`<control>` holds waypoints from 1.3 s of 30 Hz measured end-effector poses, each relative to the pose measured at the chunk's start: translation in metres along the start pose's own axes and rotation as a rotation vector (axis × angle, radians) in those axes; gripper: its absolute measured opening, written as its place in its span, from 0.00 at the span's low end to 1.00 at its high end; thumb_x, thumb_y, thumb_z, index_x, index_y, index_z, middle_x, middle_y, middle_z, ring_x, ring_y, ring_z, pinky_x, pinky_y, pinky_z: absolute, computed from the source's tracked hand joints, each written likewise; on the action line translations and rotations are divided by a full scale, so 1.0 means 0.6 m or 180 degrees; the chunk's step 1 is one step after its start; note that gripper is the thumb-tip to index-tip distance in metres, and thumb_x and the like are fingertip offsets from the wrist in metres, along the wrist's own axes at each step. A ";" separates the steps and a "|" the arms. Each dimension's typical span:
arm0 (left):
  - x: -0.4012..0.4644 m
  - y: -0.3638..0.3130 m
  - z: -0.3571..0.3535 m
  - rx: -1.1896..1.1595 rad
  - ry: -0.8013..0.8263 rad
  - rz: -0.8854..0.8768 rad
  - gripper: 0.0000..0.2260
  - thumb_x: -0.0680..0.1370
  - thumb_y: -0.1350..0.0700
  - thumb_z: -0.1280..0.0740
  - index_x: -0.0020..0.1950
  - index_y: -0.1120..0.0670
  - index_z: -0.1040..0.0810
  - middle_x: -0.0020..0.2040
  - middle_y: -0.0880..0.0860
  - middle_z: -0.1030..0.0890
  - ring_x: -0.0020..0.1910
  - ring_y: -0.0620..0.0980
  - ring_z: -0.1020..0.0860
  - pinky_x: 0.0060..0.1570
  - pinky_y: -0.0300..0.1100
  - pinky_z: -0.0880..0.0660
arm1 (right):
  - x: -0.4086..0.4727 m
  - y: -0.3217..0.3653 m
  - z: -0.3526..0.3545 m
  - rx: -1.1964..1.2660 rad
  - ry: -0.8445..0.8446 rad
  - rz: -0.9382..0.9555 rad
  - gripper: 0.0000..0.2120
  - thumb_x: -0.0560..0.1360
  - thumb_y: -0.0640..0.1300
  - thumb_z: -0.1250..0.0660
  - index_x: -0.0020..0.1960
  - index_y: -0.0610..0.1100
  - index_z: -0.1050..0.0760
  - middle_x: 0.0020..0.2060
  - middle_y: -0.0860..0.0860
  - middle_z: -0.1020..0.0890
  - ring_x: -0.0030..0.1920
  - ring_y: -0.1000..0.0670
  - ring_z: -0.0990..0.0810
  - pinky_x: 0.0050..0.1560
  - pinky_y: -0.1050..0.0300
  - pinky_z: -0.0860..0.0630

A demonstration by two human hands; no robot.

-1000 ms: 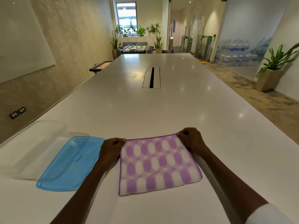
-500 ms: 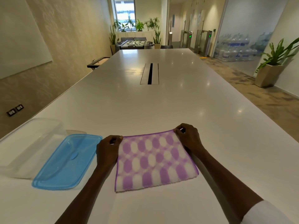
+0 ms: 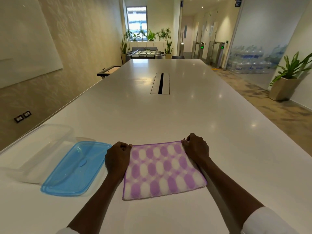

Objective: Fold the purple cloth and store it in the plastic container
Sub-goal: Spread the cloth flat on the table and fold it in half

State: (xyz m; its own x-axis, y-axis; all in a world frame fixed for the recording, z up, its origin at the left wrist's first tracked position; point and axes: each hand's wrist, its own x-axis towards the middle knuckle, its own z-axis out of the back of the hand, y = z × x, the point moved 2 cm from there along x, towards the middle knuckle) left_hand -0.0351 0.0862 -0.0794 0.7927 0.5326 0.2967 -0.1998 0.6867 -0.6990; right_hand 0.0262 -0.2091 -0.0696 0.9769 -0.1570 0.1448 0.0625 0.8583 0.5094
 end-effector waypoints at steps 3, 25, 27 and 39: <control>-0.006 -0.008 0.008 0.0107 -0.0063 -0.0070 0.16 0.75 0.43 0.32 0.54 0.53 0.21 0.48 0.52 0.17 0.50 0.56 0.20 0.46 0.46 0.26 | -0.001 0.005 0.011 -0.0059 0.0035 -0.0086 0.21 0.76 0.58 0.39 0.57 0.42 0.28 0.52 0.41 0.19 0.53 0.38 0.21 0.50 0.49 0.26; -0.055 -0.051 -0.051 0.1513 0.2009 -0.1447 0.35 0.73 0.31 0.64 0.78 0.44 0.56 0.80 0.52 0.59 0.78 0.55 0.61 0.76 0.54 0.61 | -0.066 0.040 -0.046 -0.1128 0.1095 0.1132 0.31 0.76 0.69 0.61 0.77 0.62 0.59 0.78 0.48 0.61 0.77 0.40 0.63 0.74 0.34 0.63; -0.050 -0.056 -0.050 0.1522 0.2045 -0.1493 0.29 0.79 0.36 0.59 0.78 0.45 0.56 0.80 0.53 0.59 0.78 0.55 0.61 0.76 0.54 0.62 | -0.064 0.042 -0.046 -0.1142 0.1121 0.1100 0.31 0.76 0.69 0.61 0.77 0.62 0.59 0.78 0.47 0.61 0.77 0.40 0.63 0.74 0.34 0.63; -0.127 -0.068 -0.033 0.1472 0.1758 -0.1472 0.27 0.80 0.45 0.61 0.79 0.50 0.51 0.80 0.56 0.54 0.78 0.61 0.58 0.74 0.60 0.57 | -0.174 0.077 -0.045 -0.0925 0.0949 0.1557 0.36 0.72 0.66 0.70 0.78 0.57 0.58 0.79 0.45 0.58 0.77 0.37 0.60 0.74 0.33 0.59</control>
State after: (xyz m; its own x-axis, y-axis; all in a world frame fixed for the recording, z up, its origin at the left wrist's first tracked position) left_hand -0.0762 0.0081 -0.0863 0.9954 -0.0859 0.0432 0.0932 0.9723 -0.2144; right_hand -0.0673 -0.1396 -0.0840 0.9188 0.3928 0.0387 -0.3928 0.9003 0.1876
